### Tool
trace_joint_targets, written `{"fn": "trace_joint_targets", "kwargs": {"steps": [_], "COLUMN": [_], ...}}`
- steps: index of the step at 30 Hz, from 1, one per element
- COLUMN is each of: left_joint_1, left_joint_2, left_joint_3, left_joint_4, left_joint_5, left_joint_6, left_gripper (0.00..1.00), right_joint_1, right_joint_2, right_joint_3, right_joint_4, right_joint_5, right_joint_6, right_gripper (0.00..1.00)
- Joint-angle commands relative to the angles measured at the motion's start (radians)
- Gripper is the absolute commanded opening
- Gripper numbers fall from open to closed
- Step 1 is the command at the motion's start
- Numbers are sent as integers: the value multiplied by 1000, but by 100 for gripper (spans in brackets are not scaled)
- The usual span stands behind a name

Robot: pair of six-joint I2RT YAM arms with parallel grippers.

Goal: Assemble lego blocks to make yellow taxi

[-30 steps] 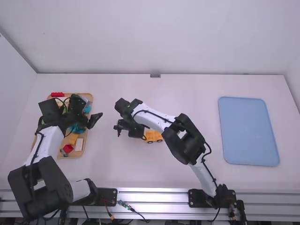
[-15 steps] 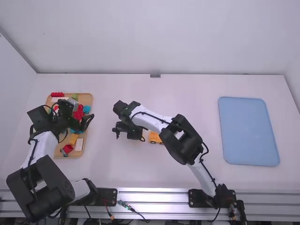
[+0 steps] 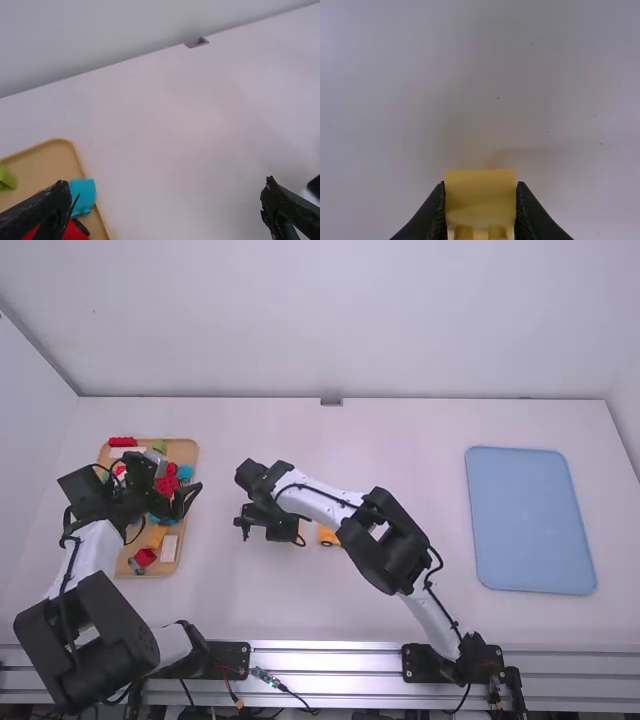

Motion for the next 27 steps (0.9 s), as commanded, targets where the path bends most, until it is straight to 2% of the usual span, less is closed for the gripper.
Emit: {"fn": "trace_joint_targets", "kwargs": {"steps": [1, 5, 13, 14, 15, 16, 18, 23, 27], "left_joint_1": [-5, -5, -5, -5, -5, -6, -5, -6, -6], "left_joint_2": [-14, -14, -14, -14, -14, -14, -14, -14, -14], "left_joint_3": [-4, -4, -4, -4, -4, -4, -4, -4, -4], "left_joint_4": [-1, -5, -5, -5, -5, -6, -12, -11, -16], "left_joint_5": [39, 43, 44, 43, 43, 44, 45, 153, 221], "left_joint_6": [4, 4, 4, 4, 4, 4, 4, 5, 4], "left_gripper": [99, 99, 99, 99, 99, 99, 99, 99, 99], "right_joint_1": [-2, -5, -3, -4, -7, -7, -7, -12, -56], "right_joint_2": [14, 14, 14, 14, 14, 14, 10, -32, -122], "right_joint_3": [26, 26, 26, 26, 26, 26, 28, 52, 54], "right_joint_4": [-3, 1, 2, 1, 1, 2, 4, -3, -3], "right_joint_5": [-10, -22, -28, -26, -19, -3, 49, 100, 91], "right_joint_6": [2, 2, 2, 1, 0, -1, 12, 67, 99], "right_gripper": [14, 34, 55, 66, 86, 94, 99, 99, 99]}}
